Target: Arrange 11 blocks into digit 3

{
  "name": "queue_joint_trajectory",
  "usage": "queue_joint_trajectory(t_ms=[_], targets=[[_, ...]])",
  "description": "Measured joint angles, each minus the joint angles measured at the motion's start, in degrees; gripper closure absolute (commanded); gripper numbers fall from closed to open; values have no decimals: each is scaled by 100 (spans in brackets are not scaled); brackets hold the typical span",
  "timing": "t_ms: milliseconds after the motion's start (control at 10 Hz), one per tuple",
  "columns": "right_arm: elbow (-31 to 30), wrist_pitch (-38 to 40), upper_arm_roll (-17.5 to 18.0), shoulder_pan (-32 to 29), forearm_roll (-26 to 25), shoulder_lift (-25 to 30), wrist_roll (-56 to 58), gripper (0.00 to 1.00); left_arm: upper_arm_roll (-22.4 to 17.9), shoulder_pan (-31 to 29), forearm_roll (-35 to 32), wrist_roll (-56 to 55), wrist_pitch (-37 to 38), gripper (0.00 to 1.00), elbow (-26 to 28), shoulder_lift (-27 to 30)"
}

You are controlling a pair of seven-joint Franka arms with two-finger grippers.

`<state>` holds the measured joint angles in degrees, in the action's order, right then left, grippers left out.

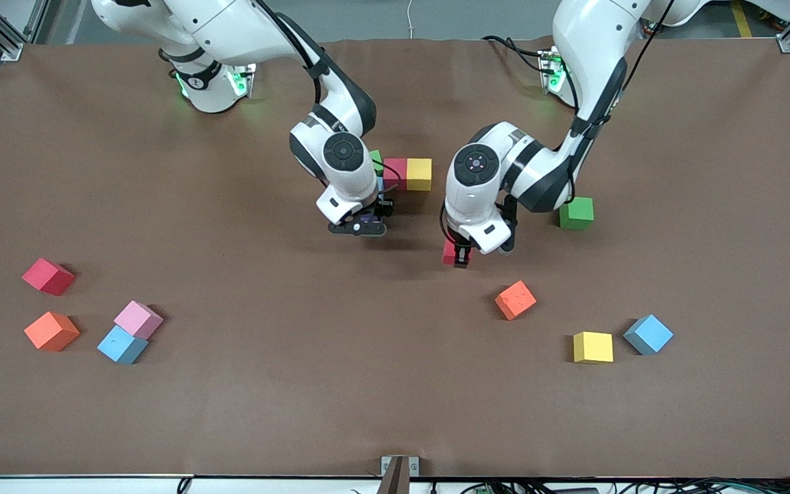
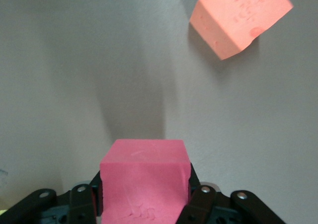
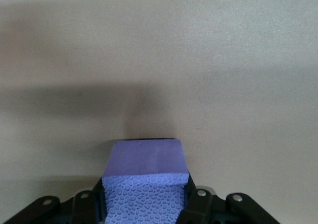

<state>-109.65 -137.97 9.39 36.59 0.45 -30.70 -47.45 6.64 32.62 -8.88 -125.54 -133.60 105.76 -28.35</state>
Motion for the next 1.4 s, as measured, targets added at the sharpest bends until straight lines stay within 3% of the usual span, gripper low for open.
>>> queue_joint_trajectory(t_ms=[698, 997, 1396], targets=[[115, 298, -100, -124, -2, 195, -72, 0, 11, 383, 0, -634, 51, 77, -3, -50], [143, 1009, -147, -1104, -4, 803, -6, 0, 20, 581, 1, -959, 73, 77, -21, -97], [95, 1028, -193, -3051, -11, 870, 591, 0, 29, 995, 1, -1640, 73, 77, -507, -554]])
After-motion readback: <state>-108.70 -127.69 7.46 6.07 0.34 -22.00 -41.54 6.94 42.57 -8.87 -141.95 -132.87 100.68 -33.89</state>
